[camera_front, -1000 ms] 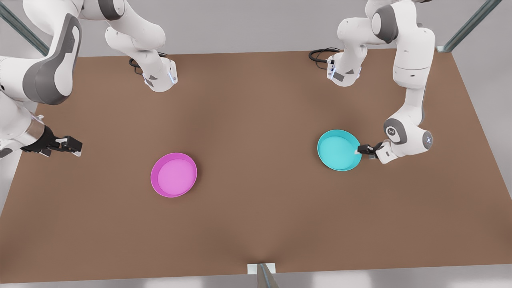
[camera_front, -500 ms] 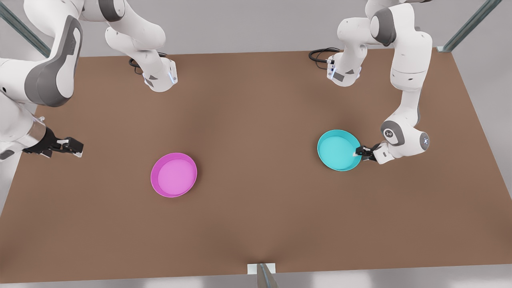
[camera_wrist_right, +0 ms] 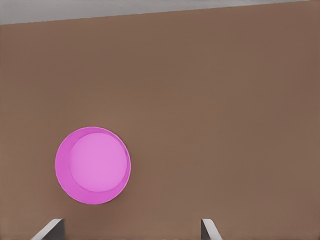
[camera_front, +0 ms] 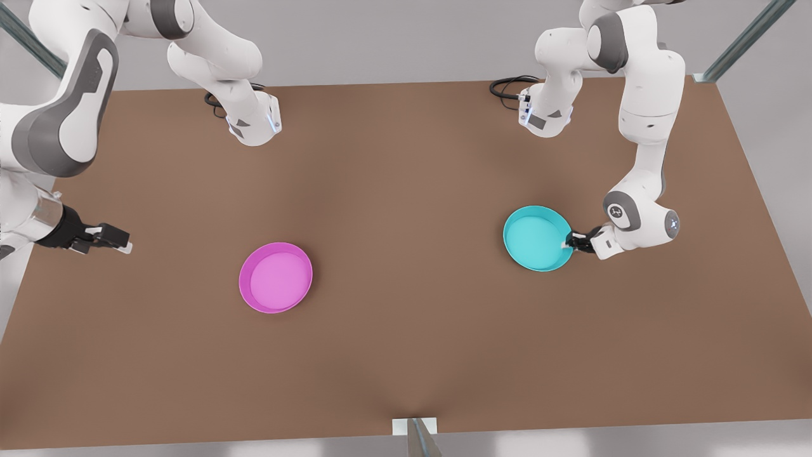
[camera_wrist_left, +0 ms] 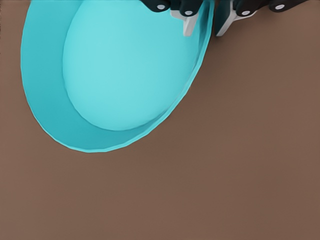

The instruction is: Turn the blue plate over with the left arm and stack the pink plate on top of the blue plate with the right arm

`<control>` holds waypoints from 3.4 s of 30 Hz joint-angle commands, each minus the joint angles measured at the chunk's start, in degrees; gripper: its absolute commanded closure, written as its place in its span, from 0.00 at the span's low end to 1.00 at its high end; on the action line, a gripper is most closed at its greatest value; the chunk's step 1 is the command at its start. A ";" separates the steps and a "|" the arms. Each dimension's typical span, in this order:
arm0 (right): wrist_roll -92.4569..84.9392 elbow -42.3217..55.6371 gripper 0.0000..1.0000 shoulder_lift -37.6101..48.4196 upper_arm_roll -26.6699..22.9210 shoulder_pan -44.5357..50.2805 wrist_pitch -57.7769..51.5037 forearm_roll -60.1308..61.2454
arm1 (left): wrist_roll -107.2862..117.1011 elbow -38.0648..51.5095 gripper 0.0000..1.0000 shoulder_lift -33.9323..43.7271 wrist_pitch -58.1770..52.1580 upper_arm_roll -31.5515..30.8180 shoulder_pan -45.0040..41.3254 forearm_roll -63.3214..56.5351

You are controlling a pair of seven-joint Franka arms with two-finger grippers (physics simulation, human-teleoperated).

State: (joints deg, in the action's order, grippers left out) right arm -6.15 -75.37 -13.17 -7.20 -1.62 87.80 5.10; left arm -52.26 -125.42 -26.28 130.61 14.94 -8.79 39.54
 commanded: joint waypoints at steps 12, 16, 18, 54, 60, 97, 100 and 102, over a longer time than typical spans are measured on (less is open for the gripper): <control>0.09 -0.13 0.00 -0.01 -0.01 -0.31 -0.09 0.00 | 0.31 0.36 0.79 0.27 -1.40 0.35 0.00 2.91; 0.09 -0.13 0.00 -0.01 -0.01 -0.40 0.09 0.09 | 2.33 2.64 0.79 2.38 -4.22 0.44 0.00 3.26; 0.09 -0.13 0.00 -0.01 -0.01 -0.40 0.09 0.09 | 6.20 4.93 0.79 3.08 -5.98 0.35 -0.26 3.26; -0.26 -9.79 0.00 -3.26 6.32 7.34 2.90 -7.03 | 57.26 36.83 0.79 -3.25 -3.96 -10.28 -21.18 -21.17; 0.26 -9.44 0.00 -3.26 6.32 7.43 2.81 -6.94 | 77.91 45.35 0.79 -9.05 -2.20 -10.20 -28.30 -45.69; -0.87 -8.56 0.00 -11.52 5.71 4.79 2.63 -7.12 | 94.97 61.79 0.79 -38.14 -40.34 -10.99 -53.88 -136.93; -6.51 -25.96 0.00 -5.81 1.75 3.82 24.34 -0.53 | 96.38 59.68 0.79 -38.40 -40.43 -10.90 -54.05 -137.19; -0.18 -29.56 0.00 -5.72 1.14 4.44 31.88 2.02 | 95.85 58.98 0.79 -39.02 -40.69 -10.63 -54.05 -137.89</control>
State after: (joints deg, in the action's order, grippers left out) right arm -6.03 -106.67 -19.53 -6.06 2.58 122.61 7.34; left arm 43.44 -66.54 -65.30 89.57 4.28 -62.92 -100.72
